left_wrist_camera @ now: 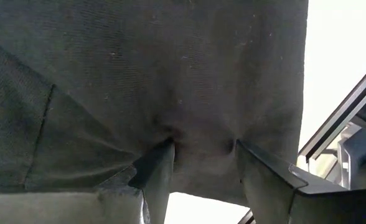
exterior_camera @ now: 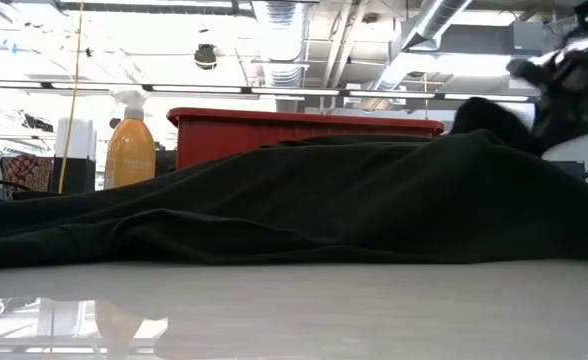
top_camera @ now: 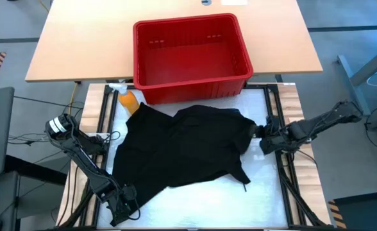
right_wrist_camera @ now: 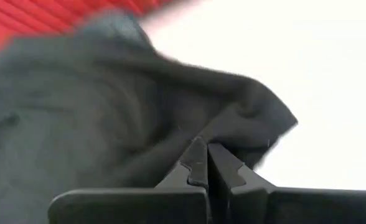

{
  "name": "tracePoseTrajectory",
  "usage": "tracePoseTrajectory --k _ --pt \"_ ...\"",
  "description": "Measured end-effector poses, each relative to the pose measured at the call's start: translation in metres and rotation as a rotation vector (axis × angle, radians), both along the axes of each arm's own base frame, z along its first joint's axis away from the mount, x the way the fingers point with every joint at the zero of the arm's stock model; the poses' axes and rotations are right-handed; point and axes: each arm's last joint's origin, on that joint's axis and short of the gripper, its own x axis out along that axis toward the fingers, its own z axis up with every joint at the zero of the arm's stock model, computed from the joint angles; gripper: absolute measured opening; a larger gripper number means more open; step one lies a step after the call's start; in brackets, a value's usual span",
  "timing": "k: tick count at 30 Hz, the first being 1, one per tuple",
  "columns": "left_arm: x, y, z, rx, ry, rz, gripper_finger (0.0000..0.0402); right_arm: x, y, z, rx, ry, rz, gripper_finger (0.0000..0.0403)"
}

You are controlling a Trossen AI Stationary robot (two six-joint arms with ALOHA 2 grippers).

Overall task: Fold Laundry from Bin
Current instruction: Fold the black shirt from the red laundry bin

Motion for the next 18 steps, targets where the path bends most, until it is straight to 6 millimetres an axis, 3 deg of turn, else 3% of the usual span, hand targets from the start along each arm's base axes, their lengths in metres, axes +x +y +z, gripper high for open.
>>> tracePoseTrajectory --k 4,10,14,18 --pt "0.000 0.000 0.000 -0.004 -0.003 -0.012 0.0169 -0.012 -0.009 0.030 -0.043 0.072 0.086 0.0014" --pt "0.002 0.001 0.000 -0.005 -0.014 -0.037 0.0169 -0.031 -0.024 0.059 -0.086 0.255 0.054 0.0014" --pt "0.003 0.002 0.000 -0.007 -0.017 -0.048 0.0169 -0.033 -0.029 0.064 -0.080 0.307 0.042 0.0020" --pt "0.003 0.003 0.000 -0.003 -0.016 -0.053 0.0169 -0.033 -0.031 0.061 0.027 0.339 0.075 0.0068"
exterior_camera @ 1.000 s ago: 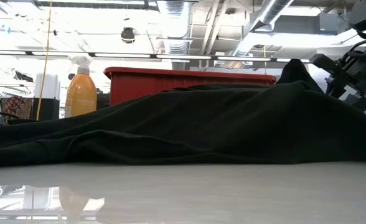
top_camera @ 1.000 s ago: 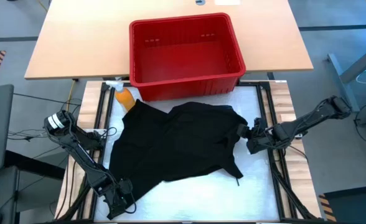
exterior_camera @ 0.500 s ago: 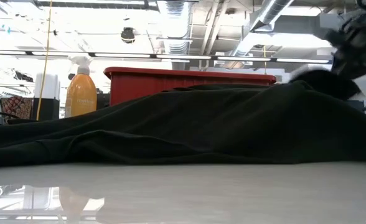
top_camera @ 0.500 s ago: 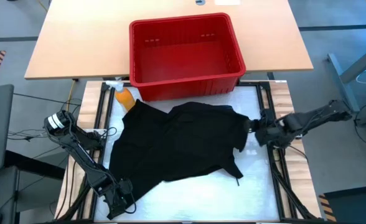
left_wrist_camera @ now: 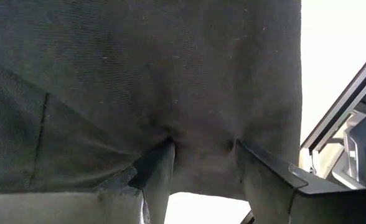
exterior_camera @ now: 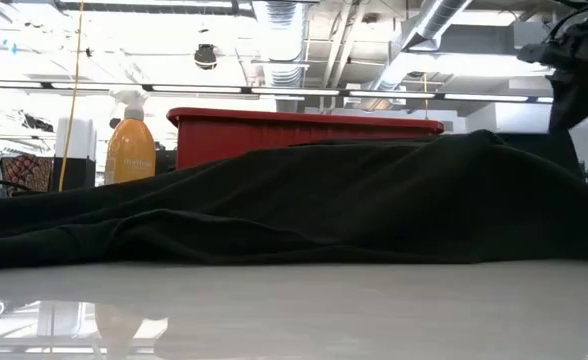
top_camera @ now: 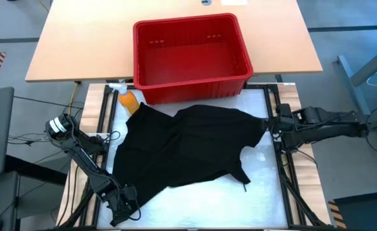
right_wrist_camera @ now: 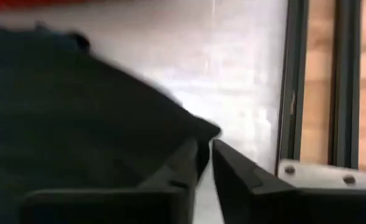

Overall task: Fold Laundry from Bin
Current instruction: Fold the black shirt from the red laundry bin

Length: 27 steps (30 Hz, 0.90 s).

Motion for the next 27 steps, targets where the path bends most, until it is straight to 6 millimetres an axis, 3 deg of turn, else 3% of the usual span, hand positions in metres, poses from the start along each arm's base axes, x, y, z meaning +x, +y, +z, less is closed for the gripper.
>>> tracePoseTrajectory --k 4,8,11,14,18,21,27 --pt "0.000 0.000 0.000 0.004 0.000 0.000 0.0169 -0.001 -0.002 -0.001 0.036 0.053 0.063 0.0134" --pt "0.000 0.000 0.000 -0.001 0.000 -0.020 0.0169 -0.002 -0.002 0.014 0.049 0.041 0.133 0.0193" --pt "0.000 0.000 0.000 -0.005 -0.002 -0.041 0.0169 0.005 0.002 0.028 0.127 -0.064 0.285 0.0217" --pt "-0.001 0.001 0.000 0.001 -0.018 -0.076 0.0169 0.026 0.014 0.035 0.233 -0.241 0.517 0.0220" --pt "0.000 0.002 -0.001 0.026 -0.056 -0.102 0.0169 0.063 0.046 0.029 0.312 -0.342 0.762 0.0209" --pt "0.001 0.003 -0.001 0.049 -0.079 -0.105 0.0169 0.083 0.083 0.017 0.342 -0.297 0.922 0.0196" --pt "0.003 0.007 -0.001 0.111 -0.129 -0.152 0.0169 0.093 0.151 -0.019 0.386 -0.083 1.000 0.0179"
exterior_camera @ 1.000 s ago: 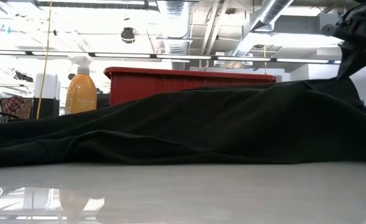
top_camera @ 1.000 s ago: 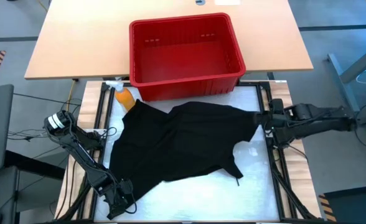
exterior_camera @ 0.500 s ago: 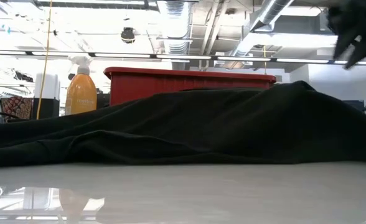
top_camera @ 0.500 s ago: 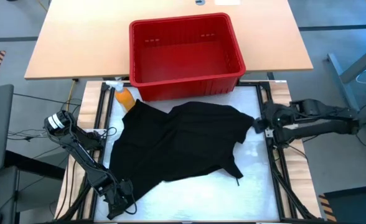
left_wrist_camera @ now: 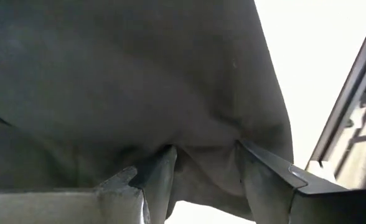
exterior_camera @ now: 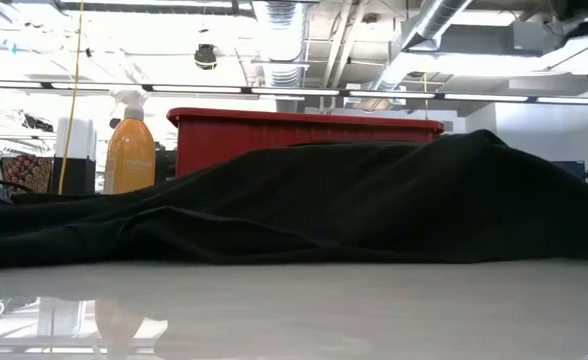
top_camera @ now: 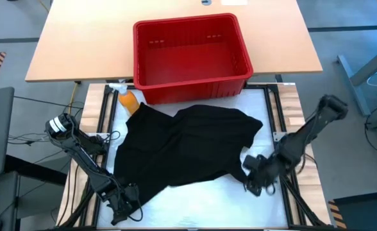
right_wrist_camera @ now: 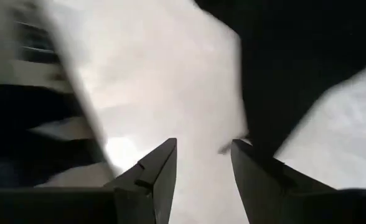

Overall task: Fold Laundry from Bin
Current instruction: Fold the black shirt from the red laundry bin

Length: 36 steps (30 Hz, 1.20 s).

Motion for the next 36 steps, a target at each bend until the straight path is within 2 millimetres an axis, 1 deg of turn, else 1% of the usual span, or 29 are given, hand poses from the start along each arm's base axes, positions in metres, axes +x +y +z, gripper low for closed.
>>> tracePoseTrajectory --k 3,7,13,17,21,23,24,26,27,29,30,32,33,36 --pt "0.005 0.005 0.000 0.030 -0.033 -0.025 0.0169 -0.003 0.018 -0.022 -0.121 0.099 -0.044 0.0178" --pt "0.011 0.010 0.000 0.049 -0.056 -0.055 0.0169 -0.003 0.028 -0.049 -0.234 0.219 -0.098 0.0189" --pt "0.013 0.013 -0.001 0.050 -0.054 -0.070 0.0169 0.010 0.040 -0.073 -0.278 0.228 -0.079 0.0225" --pt "0.013 0.013 -0.001 0.041 -0.041 -0.073 0.0169 0.012 0.043 -0.086 -0.330 0.263 -0.066 0.0239" --pt "0.012 0.012 -0.001 0.037 -0.033 -0.064 0.0169 0.013 0.043 -0.100 -0.415 0.296 -0.073 0.0231" --pt "0.012 0.012 -0.001 0.036 -0.033 -0.065 0.0169 0.015 0.045 -0.104 -0.426 0.303 -0.072 0.0210" --pt "0.011 0.012 -0.001 0.035 -0.030 -0.068 0.0168 0.015 0.045 -0.106 -0.429 0.307 -0.070 0.0191" --pt "0.010 0.011 -0.001 0.038 -0.029 -0.073 0.0158 0.015 0.046 -0.107 -0.424 0.315 -0.063 0.0136" --pt "0.010 0.011 -0.001 0.042 -0.029 -0.073 0.0145 0.013 0.046 -0.105 -0.415 0.320 -0.049 0.0102" --pt "0.009 0.012 -0.001 0.047 -0.024 -0.070 0.0105 0.010 0.045 -0.098 -0.384 0.335 -0.007 0.0035" --pt "0.009 0.012 -0.002 0.048 -0.020 -0.069 0.0078 0.009 0.044 -0.093 -0.360 0.338 0.014 0.0023" --pt "0.008 0.011 -0.002 0.044 -0.014 -0.069 0.0025 0.006 0.041 -0.074 -0.286 0.331 0.037 0.0025" --pt "0.008 0.011 -0.002 0.043 -0.013 -0.069 0.0014 0.003 0.039 -0.064 -0.238 0.326 0.048 0.0028" --pt "0.008 0.011 -0.002 0.042 -0.016 -0.084 0.0006 -0.009 0.032 -0.037 -0.080 0.325 0.103 0.0029"
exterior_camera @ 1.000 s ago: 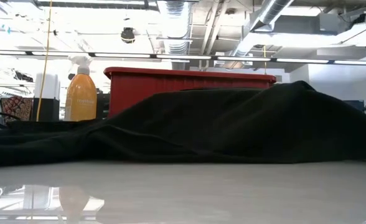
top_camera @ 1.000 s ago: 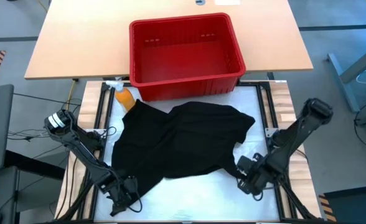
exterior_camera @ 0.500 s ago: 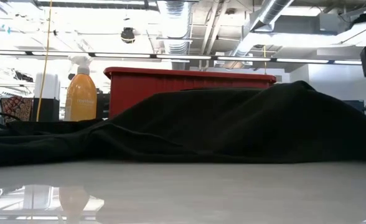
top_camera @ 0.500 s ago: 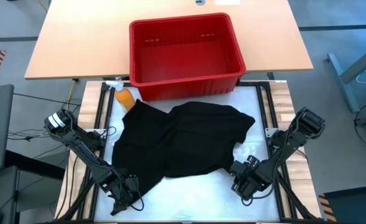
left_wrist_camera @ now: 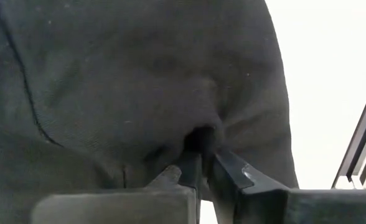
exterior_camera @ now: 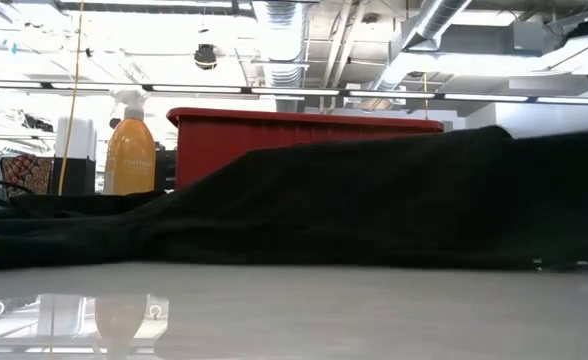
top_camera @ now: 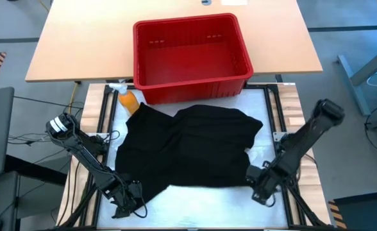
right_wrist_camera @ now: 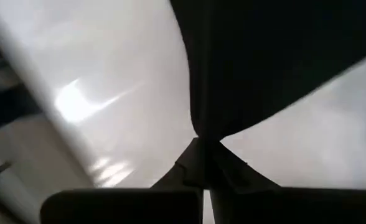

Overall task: Fold Laundry from Bin
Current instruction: Fold the black shirt from the red laundry bin

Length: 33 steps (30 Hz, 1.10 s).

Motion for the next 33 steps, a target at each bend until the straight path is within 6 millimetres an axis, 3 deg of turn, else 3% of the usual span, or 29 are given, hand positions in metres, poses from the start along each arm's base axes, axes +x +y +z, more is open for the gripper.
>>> tracePoseTrajectory --k 4,10,22,29,33 --pt "0.001 0.001 0.000 -0.001 -0.001 -0.012 0.0002 -0.016 -0.009 0.031 0.237 0.037 0.008 0.0020" --pt "-0.002 -0.002 0.000 -0.019 0.019 -0.028 0.0000 -0.025 -0.006 0.050 0.401 0.006 -0.003 0.0031" --pt "-0.018 -0.013 0.000 -0.077 0.116 -0.060 0.0000 0.009 0.047 0.021 0.638 0.102 0.085 0.0027" --pt "-0.017 -0.013 0.003 -0.077 0.084 -0.052 0.0000 0.017 0.059 -0.003 0.626 0.200 0.101 0.0027" --pt "-0.019 -0.007 0.017 -0.065 0.000 -0.035 0.0000 0.020 0.061 -0.008 0.623 0.209 0.097 0.0026"
